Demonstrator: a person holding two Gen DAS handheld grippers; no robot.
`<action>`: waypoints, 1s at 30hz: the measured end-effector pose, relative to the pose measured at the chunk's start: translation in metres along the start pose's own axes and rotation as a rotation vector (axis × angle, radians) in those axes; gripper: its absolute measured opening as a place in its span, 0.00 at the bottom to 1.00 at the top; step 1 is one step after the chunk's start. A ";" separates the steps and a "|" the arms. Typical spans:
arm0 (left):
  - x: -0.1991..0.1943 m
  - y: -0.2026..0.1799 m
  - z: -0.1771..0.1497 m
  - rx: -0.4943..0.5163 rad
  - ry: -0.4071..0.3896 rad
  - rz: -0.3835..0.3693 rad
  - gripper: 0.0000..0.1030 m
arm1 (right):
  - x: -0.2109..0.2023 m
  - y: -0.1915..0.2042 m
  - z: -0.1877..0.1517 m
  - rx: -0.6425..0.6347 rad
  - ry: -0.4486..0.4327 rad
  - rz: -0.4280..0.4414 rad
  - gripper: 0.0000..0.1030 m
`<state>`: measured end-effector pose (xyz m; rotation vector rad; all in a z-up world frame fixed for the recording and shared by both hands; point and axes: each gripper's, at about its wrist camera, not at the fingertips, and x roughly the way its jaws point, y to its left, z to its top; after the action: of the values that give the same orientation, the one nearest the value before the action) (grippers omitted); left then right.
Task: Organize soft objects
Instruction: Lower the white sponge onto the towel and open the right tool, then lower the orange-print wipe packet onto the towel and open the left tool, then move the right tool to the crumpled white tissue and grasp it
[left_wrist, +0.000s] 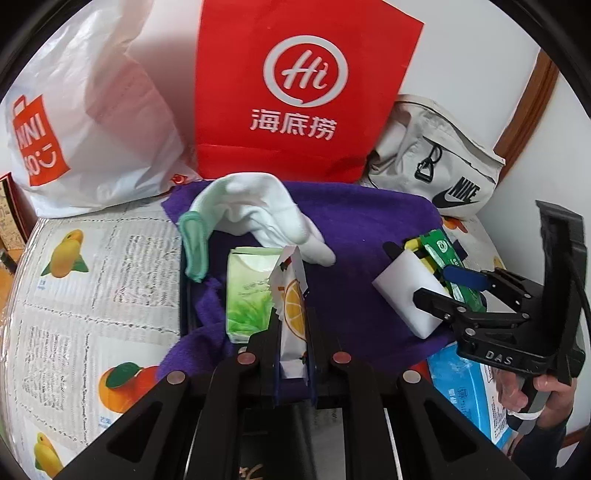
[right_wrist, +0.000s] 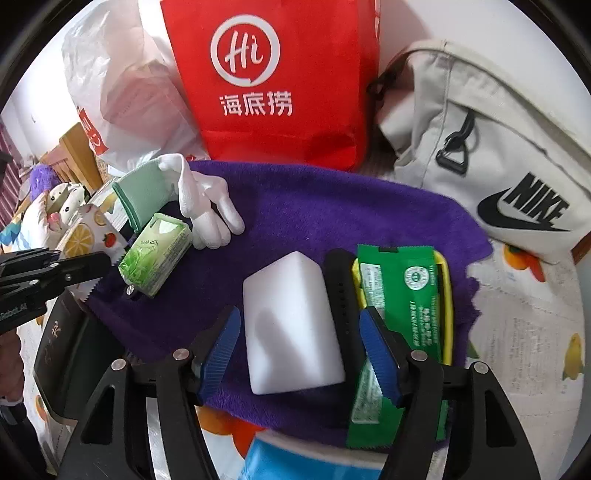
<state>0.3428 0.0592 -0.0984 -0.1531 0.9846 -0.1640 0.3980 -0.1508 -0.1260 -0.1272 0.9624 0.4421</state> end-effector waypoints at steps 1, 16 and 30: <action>0.001 -0.001 0.000 0.003 0.002 -0.002 0.10 | -0.003 -0.001 -0.001 0.001 -0.006 -0.004 0.65; 0.044 -0.022 0.010 0.042 0.089 -0.002 0.10 | -0.048 -0.019 -0.036 0.122 -0.129 0.011 0.69; 0.033 -0.030 0.015 0.044 0.062 0.053 0.51 | -0.056 -0.020 -0.045 0.149 -0.137 0.032 0.69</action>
<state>0.3713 0.0243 -0.1109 -0.0823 1.0449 -0.1427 0.3445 -0.1996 -0.1073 0.0527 0.8599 0.4024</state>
